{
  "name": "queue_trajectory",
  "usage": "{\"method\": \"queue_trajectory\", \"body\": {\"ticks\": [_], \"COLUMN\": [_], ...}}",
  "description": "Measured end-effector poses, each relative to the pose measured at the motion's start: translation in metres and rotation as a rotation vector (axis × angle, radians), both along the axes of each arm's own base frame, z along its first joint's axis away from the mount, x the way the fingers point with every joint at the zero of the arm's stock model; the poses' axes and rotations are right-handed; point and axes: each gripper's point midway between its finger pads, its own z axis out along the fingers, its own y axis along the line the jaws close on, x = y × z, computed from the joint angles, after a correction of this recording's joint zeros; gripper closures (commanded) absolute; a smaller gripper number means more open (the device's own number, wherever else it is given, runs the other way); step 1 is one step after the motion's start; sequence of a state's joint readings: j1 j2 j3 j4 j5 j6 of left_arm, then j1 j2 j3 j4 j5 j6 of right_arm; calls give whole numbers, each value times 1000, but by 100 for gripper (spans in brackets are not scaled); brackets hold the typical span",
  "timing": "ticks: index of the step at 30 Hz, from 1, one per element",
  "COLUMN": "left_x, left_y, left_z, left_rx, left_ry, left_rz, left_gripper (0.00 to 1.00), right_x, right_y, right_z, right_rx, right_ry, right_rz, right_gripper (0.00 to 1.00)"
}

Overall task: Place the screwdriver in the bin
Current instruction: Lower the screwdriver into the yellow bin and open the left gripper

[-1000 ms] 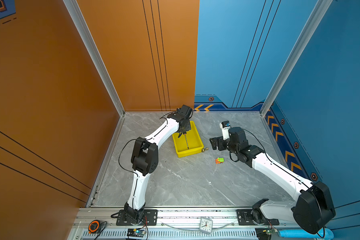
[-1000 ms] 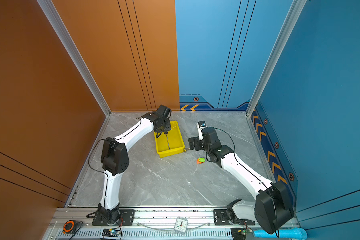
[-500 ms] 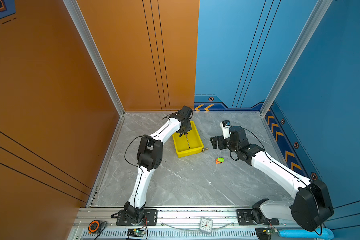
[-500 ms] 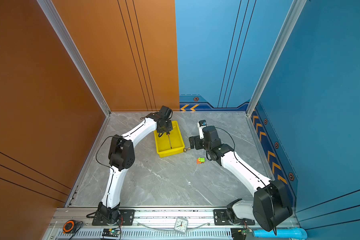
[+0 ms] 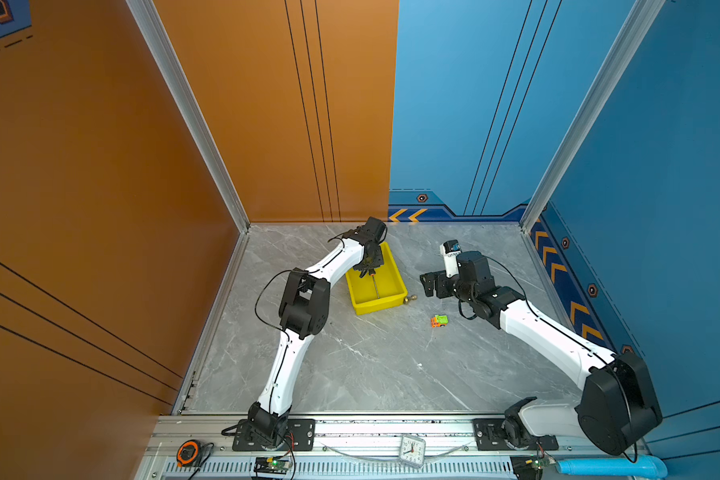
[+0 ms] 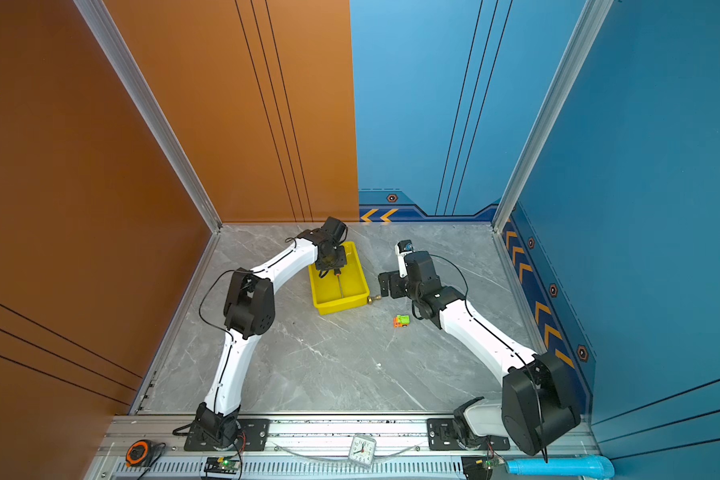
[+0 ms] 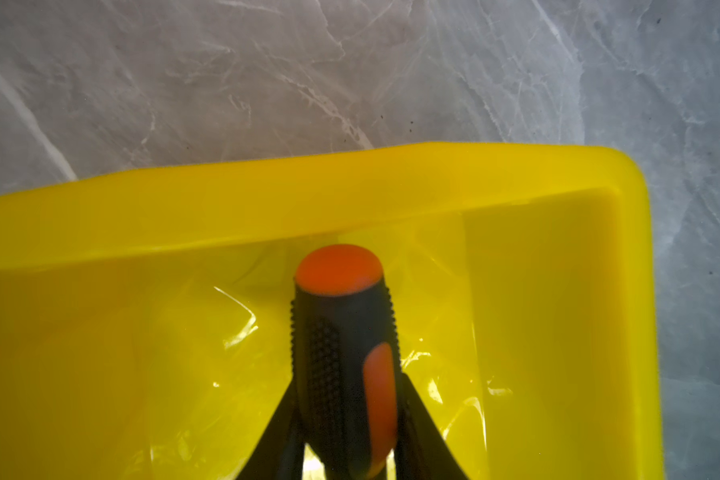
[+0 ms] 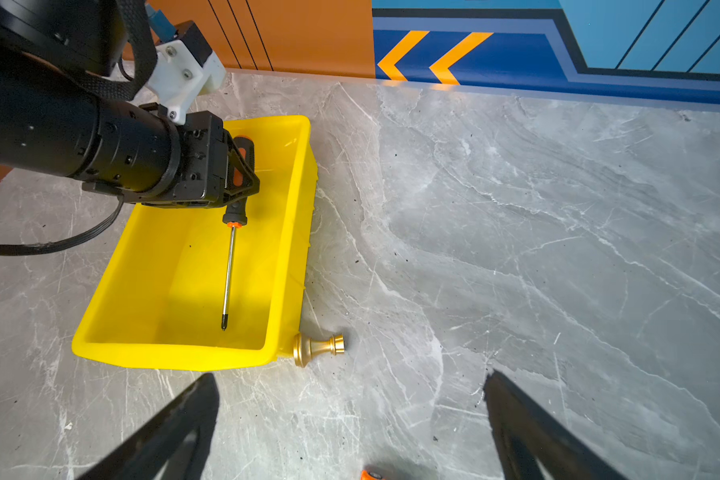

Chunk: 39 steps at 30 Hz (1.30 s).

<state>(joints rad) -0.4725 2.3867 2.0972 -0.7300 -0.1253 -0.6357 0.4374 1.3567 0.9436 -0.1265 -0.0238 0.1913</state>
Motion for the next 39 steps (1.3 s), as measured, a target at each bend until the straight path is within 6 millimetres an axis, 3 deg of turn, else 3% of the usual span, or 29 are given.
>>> {"method": "queue_trajectory", "body": {"ticks": [9, 29, 39], "left_x": [0, 4, 4], "left_y": [0, -2, -2], "left_z": [-19, -27, -27], "left_rx": [15, 16, 17], "left_ry": [29, 32, 29], "left_rz": [0, 0, -5], "left_gripper": [90, 76, 54], "right_x": [3, 6, 6], "right_y": [-4, -6, -7], "right_z": [0, 1, 3], "right_rx": [8, 17, 16], "right_ry": [-2, -2, -9], "right_rz": [-16, -30, -36], "right_gripper": [0, 0, 0]}}
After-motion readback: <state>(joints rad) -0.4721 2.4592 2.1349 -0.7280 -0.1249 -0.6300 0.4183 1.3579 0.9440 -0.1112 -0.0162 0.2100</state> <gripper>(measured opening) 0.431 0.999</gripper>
